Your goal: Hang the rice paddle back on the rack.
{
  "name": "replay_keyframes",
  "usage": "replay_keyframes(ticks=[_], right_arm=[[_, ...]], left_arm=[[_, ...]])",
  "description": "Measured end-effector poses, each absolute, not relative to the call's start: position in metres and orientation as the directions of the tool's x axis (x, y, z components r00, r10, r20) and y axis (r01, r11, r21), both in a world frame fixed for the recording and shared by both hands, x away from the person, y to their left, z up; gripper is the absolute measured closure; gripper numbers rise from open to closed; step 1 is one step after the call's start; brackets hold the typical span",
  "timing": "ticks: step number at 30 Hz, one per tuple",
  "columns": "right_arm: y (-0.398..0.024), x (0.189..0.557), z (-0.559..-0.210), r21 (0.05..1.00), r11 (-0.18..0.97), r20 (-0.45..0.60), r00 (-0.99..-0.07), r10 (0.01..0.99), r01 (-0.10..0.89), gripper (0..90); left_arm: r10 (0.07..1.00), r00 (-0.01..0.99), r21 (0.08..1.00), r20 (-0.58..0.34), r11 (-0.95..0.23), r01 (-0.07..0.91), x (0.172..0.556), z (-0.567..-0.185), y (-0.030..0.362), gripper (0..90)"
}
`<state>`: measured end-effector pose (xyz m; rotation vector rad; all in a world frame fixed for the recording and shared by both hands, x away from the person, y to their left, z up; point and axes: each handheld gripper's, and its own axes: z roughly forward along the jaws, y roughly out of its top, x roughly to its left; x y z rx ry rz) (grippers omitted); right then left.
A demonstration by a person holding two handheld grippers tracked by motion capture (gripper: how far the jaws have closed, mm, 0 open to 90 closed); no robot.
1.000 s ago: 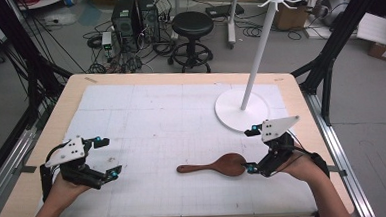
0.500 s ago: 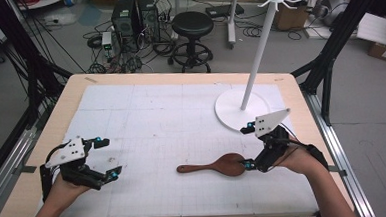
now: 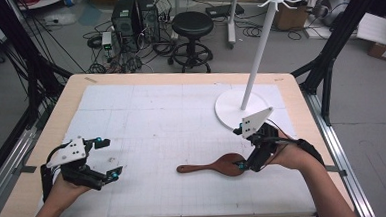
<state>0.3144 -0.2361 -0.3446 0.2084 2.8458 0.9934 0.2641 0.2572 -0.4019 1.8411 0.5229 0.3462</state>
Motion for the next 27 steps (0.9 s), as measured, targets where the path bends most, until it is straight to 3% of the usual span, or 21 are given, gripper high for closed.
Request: replay_keyframes(ticks=[27], right_arm=[[-0.202, 0.322, -0.352, 0.510, 0.859, -0.062, -0.993, 0.096, 0.051, 0.5]], left_arm=[[0.513, 0.858, 0.945, -0.019, -0.272, 0.184, 0.264, -0.402, 0.256, 1.7]])
